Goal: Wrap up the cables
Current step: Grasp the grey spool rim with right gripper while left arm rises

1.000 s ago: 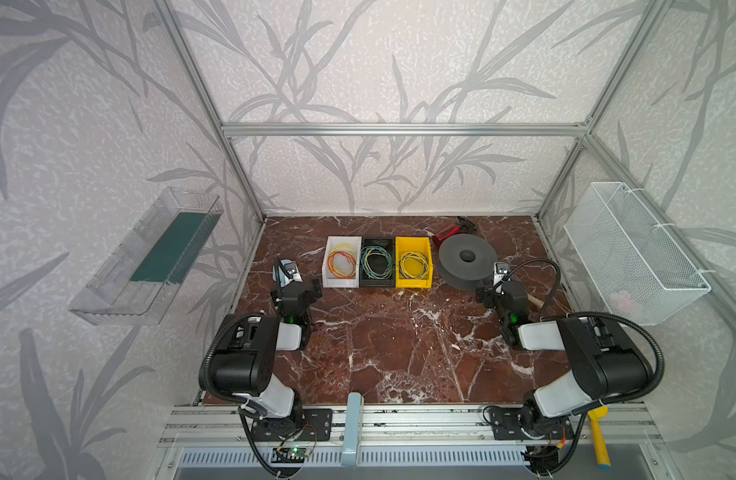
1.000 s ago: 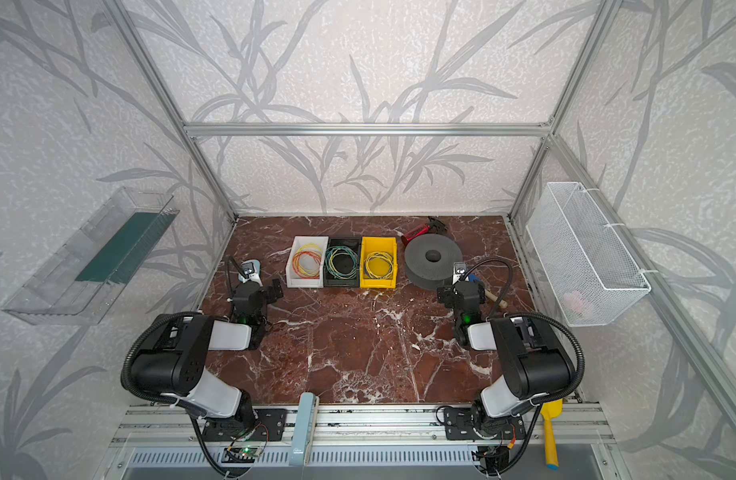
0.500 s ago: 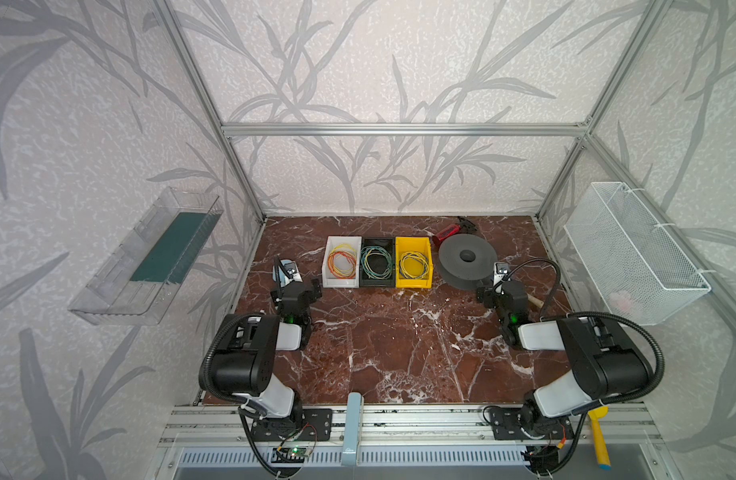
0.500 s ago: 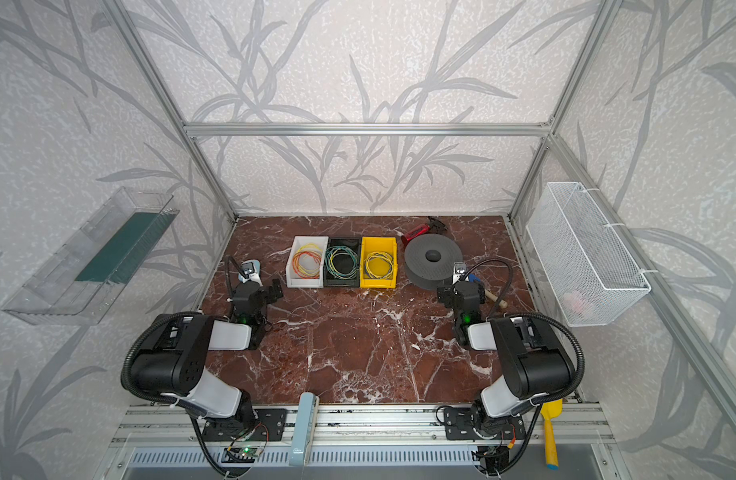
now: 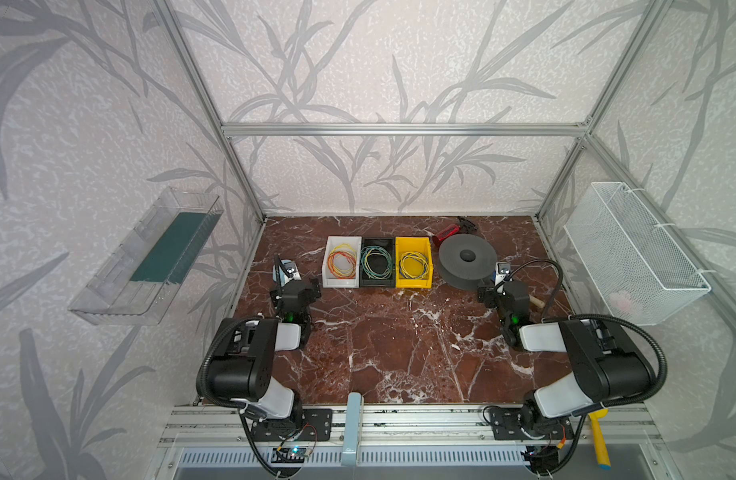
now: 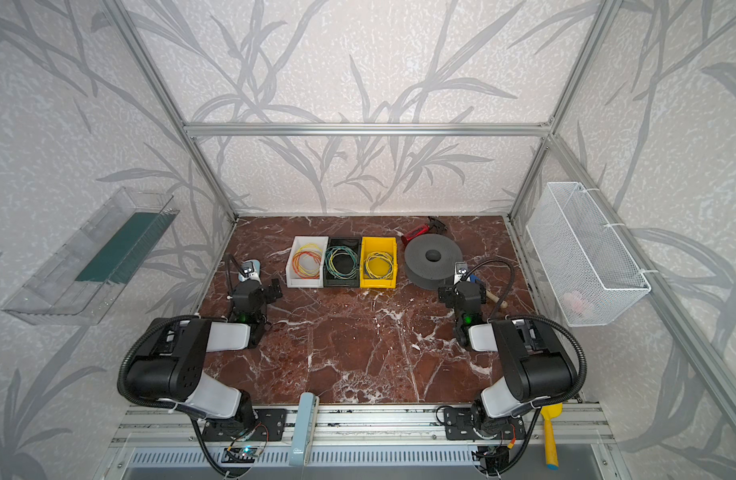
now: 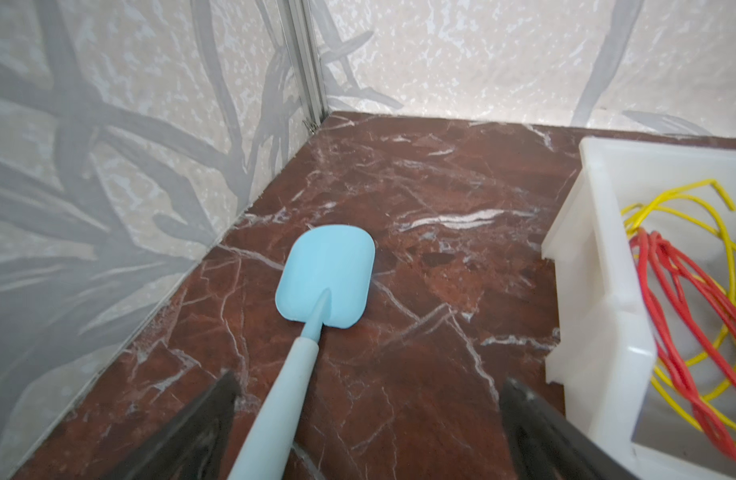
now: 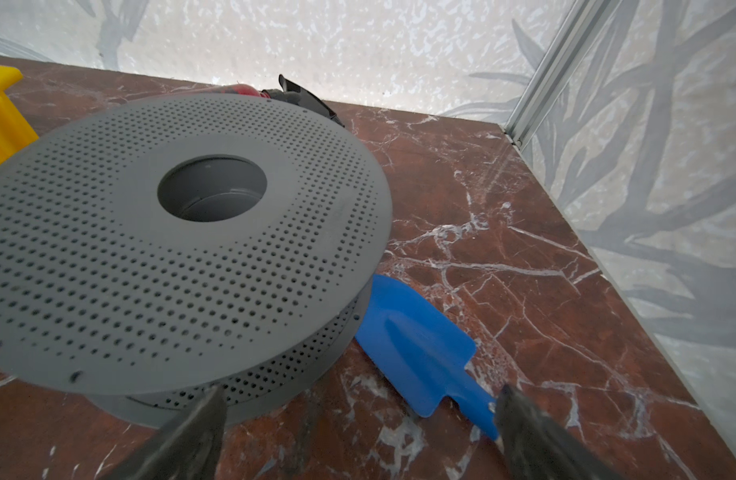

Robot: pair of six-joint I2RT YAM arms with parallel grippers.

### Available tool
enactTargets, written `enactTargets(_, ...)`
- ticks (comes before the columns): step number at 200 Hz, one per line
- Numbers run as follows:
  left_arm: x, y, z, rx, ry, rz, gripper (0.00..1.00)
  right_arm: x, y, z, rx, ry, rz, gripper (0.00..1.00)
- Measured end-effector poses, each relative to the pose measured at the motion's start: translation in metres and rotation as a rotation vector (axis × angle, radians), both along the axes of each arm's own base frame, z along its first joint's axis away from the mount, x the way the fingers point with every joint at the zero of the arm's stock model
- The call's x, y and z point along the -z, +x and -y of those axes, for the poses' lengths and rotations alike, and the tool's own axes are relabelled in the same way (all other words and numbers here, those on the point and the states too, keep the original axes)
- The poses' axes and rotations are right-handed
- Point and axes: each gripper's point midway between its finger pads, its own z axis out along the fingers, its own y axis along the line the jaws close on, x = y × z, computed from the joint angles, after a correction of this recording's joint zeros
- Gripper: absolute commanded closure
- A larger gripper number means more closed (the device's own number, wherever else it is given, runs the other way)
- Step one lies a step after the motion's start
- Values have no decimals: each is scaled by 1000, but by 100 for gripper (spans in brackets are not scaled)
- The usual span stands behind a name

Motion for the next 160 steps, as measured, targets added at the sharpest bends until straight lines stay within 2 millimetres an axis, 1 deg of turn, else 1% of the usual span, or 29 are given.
enactTargets(10,-15,8,-4,-24,4,-14,1,-7,-3,1,6,0,16,1)
enactTargets(23,-49,21,-10,-69,11,12,1,-21,-9,6,33,9,6,1)
enactTargets(28,-63,24,-12,-87,9,26,1,-32,-10,7,38,15,5,1)
enactTargets(37,-88,28,-18,-129,3,47,3,-62,-6,6,41,31,30,1)
enactTargets(46,-106,30,-22,-171,-22,51,9,-101,-1,3,25,53,80,1)
enactTargets(53,-117,30,-24,-193,-38,38,12,-131,2,-1,11,75,123,1)
enactTargets(57,-121,29,-24,-201,-41,20,14,-148,3,-3,-1,90,145,1)
enactTargets(65,-126,28,-24,-216,-69,-4,15,-174,2,-7,-20,128,179,1)
enactTargets(73,-129,23,-23,-231,-97,-37,15,-192,0,-12,-40,172,191,1)
enactTargets(79,-128,17,-22,-239,-117,-66,15,-200,-1,-18,-64,207,181,1)
enactTargets(85,-127,12,-20,-242,-133,-91,14,-203,-1,-23,-83,230,162,1)
enactTargets(91,-125,4,-17,-240,-151,-120,9,-204,-1,-29,-108,254,129,1)
enactTargets(98,-122,-4,-12,-234,-169,-149,7,-203,-2,-37,-134,280,93,1)
enactTargets(101,-121,-8,-10,-225,-173,-165,3,-202,-2,-41,-147,290,80,1)
enactTargets(105,-120,-13,-7,-220,-185,-178,1,-200,-3,-46,-164,303,61,1)
enactTargets(113,-119,-20,-2,-202,-204,-198,1,-194,-7,-57,-200,336,31,1)
enactTargets(127,-119,-30,7,-171,-240,-221,1,-185,-15,-69,-245,390,-2,1)
enactTargets(138,-119,-37,15,-147,-274,-233,1,-178,-19,-73,-250,428,-31,2)
enactTargets(150,-120,-42,25,-118,-311,-241,1,-173,-19,-73,-229,463,-54,3)
enactTargets(160,-119,-45,37,-80,-333,-253,2,-167,-19,-71,-201,497,-76,4)
